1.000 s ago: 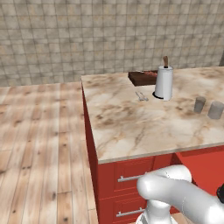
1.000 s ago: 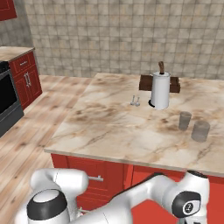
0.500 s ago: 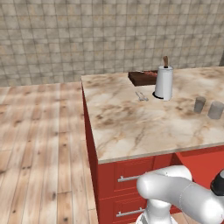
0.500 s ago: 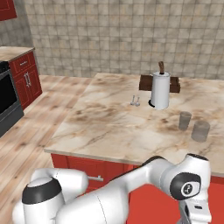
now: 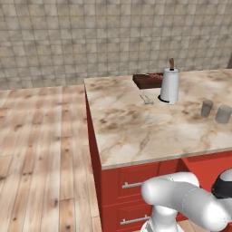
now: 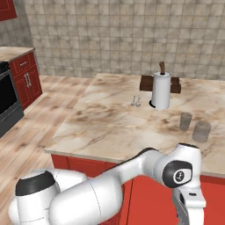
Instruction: Take the tongs from the drawer on the right and place them on the dining counter next to the tray containing the kebab skewer.
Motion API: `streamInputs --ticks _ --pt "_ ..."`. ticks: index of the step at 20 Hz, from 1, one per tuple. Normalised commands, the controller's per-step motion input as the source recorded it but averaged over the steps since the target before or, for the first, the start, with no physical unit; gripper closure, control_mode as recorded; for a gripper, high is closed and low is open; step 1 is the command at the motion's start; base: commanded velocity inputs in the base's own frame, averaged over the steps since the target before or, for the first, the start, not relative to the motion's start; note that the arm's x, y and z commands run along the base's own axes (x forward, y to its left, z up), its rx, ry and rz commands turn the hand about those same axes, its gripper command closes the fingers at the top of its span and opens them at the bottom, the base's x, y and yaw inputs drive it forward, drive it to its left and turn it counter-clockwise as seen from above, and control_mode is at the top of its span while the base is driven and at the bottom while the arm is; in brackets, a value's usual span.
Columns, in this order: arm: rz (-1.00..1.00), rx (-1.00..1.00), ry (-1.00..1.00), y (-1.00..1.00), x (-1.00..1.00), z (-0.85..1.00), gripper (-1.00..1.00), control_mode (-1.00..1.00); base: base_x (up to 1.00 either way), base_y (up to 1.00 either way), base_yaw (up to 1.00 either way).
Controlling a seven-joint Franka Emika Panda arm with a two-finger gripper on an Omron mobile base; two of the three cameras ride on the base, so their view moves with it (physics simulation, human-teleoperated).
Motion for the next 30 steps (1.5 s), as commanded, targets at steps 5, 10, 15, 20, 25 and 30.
streamInputs --ticks 5,10,15,20,25,30 --pt "0.07 0.02 -0.06 0.05 0.17 0.01 -1.0 -1.0 0.0 0.0 0.0" --pt "0.08 0.08 -0.2 0.02 0.08 0.0 -1.0 -1.0 0.0 0.0 0.0" --pt "0.15 0.07 -0.06 0.01 0.18 0.0 -1.0 -1.0 0.0 0.0 0.0" --pt "0.16 0.0 0.08 0.08 0.27 0.0 -1.0 -1.0 0.0 0.0 0.0" --pt "0.11 0.0 0.02 0.07 0.22 -0.02 -1.0 -1.0 0.0 0.0 0.0" --pt "0.05 0.01 -0.13 0.01 0.08 -0.17 -1.0 -1.0 0.0 0.0 0.0"
